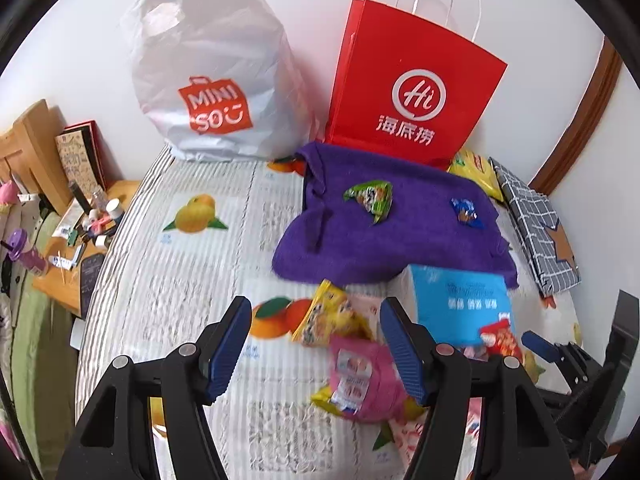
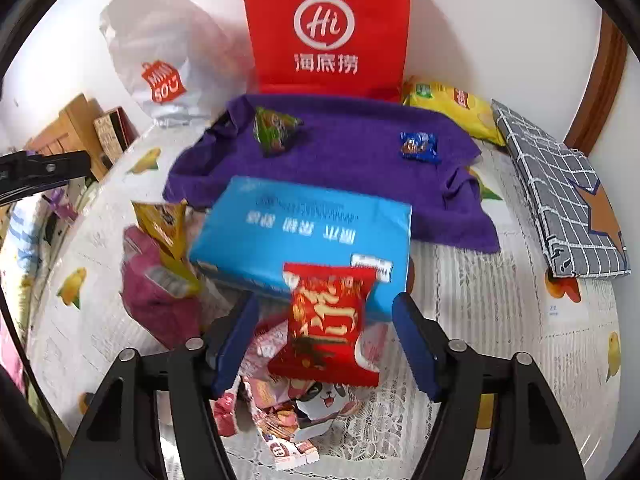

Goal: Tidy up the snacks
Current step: 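Move both tools back to the pile and grasp the red packet with the right tool, then grasp the pink candy bag with the left tool while the right tool holds the red packet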

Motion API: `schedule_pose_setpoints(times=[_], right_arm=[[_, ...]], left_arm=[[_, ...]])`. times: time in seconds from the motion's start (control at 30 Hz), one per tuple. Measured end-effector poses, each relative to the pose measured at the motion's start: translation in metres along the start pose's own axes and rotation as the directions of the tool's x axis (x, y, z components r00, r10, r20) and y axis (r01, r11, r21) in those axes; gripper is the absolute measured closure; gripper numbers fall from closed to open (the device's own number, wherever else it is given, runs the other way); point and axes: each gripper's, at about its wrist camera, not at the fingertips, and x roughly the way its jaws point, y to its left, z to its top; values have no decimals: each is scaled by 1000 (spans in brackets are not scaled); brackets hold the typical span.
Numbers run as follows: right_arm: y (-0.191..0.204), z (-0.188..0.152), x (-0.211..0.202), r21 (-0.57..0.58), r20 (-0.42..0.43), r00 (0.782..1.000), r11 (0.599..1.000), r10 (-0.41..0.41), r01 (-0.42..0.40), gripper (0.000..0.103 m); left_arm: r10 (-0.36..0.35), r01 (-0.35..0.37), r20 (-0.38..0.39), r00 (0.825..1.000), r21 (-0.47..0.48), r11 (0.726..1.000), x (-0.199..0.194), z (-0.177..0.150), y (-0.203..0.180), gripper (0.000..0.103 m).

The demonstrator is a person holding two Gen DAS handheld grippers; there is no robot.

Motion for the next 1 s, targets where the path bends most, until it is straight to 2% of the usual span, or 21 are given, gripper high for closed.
schedule_pose_setpoints(times=[0.07,0.13,0.33,0.4,0.53,0.8,1.0], right_arm=[[0,-4,5,-4,-18,1000,1000,11,-11,61],[-2,-8,2,1,-6,1000,1000,13,-13,63],[-13,-14,-30,23,92,995,999,37,-39,63],[-23,-17,-40,44,118,993,999,14,-19,63],[-45,-32,-52,90,148,988,996,-31,17,63],[-89,-61,-41,215,109,989,974,-97,71,63],[-91,-69,-35,218,113,989,973,-99,72,63]], left_arm=[[5,-5,-3,1000,0,1000,-1,-7,4,38],[1,-1,-16,1000,-8,1000,0,-14,7,38],[-49,50,-46,998,11,999,8,-32,-3,36],[-76,78,-49,996,39,996,13,-42,-15,32],[-75,80,-59,995,92,993,24,-53,-34,27],[-46,60,-107,993,129,990,56,-67,-48,27],[-17,34,-123,992,136,990,69,-71,-54,27]])
